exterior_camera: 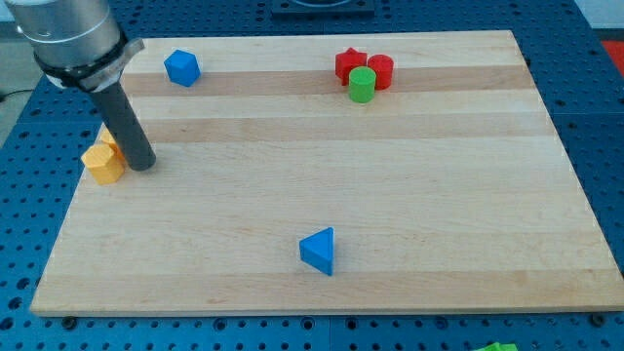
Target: Move the yellow blocks to the top side slightly
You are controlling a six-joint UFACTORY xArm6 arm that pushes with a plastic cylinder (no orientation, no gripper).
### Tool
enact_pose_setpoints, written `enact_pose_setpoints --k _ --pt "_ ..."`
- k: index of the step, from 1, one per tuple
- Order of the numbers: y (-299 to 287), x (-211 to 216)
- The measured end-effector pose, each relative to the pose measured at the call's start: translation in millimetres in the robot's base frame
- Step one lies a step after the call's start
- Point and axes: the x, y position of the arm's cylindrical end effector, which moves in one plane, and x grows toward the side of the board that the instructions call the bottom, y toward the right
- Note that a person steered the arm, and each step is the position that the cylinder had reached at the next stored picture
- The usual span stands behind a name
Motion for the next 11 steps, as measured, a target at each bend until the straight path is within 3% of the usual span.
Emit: enact_pose_setpoints --k 1,2,3,5,6,7,8,11 --pt "-6 31" --pt "-49 31" --pt "-50 35" --pt "-46 -21" --pt "-40 -16" --pt "-51 19" --pt "-83 25" --pt "-76 -41"
